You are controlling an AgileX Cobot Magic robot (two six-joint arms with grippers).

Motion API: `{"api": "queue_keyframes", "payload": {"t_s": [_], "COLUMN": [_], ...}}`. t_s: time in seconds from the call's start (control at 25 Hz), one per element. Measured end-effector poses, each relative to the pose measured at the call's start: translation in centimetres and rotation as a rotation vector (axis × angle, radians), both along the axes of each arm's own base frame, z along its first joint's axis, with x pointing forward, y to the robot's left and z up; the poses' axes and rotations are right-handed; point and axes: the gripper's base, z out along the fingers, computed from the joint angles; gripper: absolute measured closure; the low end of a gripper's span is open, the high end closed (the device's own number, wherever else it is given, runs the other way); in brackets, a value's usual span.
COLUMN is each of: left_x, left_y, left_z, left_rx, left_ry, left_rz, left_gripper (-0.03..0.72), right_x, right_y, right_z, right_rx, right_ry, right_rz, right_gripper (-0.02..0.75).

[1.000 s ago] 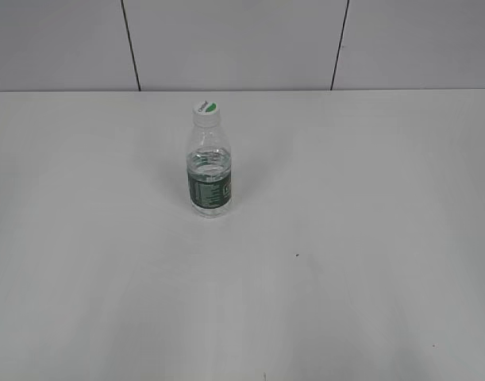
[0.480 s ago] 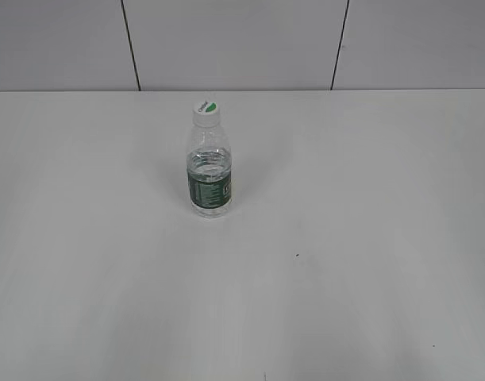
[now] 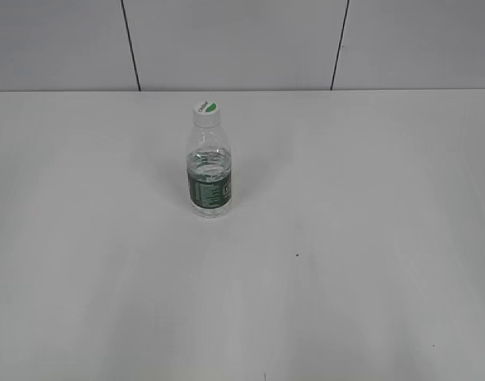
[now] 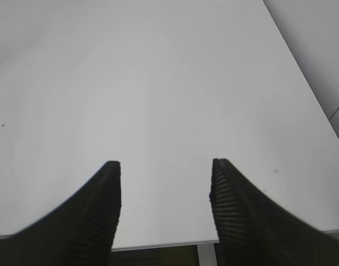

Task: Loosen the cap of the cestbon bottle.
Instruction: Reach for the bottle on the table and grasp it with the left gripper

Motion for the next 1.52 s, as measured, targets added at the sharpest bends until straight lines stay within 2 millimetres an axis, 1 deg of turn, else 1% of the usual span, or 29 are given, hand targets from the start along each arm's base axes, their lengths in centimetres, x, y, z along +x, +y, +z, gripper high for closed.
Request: {"api": "queue_keyframes", "payload": {"t_s": [0.24, 0.4, 0.6, 0.84, 0.96, 1.04, 1.12, 1.24, 1.4, 1.52], "left_x": [0.7, 2.5, 6.2, 12.0, 15.1, 17.2, 19.5, 22.1, 25.0, 26.9], "left_y": [0.1, 0.0, -0.3, -0.8, -1.1, -1.3, -1.5, -1.7, -2.0, -2.3], "left_z": [2.3, 3.9, 5.3, 5.4, 5.1, 4.5, 3.3, 1.6, -0.4, -2.5], "left_rx": [0.028, 0.046, 0.054, 0.057, 0.055, 0.058, 0.054, 0.047, 0.033, 0.020], "left_ry": [-0.230, -0.329, -0.375, -0.365, -0.385, -0.391, -0.361, -0.342, -0.358, -0.361], "left_rz": [-0.005, -0.015, -0.037, -0.067, -0.085, -0.100, -0.110, -0.124, -0.141, -0.159], "left_gripper": [0.445, 0.445, 0.445, 0.445, 0.445, 0.445, 0.445, 0.445, 0.445, 0.445], "right_x": [0.0, 0.0, 0.0, 0.0, 0.0, 0.0, 0.0, 0.0, 0.0, 0.0], "right_y": [0.0, 0.0, 0.0, 0.0, 0.0, 0.0, 0.0, 0.0, 0.0, 0.0], "right_z": [0.0, 0.0, 0.0, 0.0, 0.0, 0.0, 0.0, 0.0, 0.0, 0.0], "right_rx": [0.000, 0.001, 0.007, 0.008, 0.008, 0.009, 0.010, 0.011, 0.011, 0.011], "right_ry": [0.000, 0.000, 0.000, 0.000, 0.000, 0.001, 0.001, 0.001, 0.001, 0.001], "right_rz": [0.000, 0.000, -0.004, -0.004, -0.004, -0.005, -0.005, -0.005, -0.005, -0.005], "right_gripper": [0.335, 0.335, 0.335, 0.335, 0.335, 0.335, 0.335, 0.335, 0.335, 0.335]}}
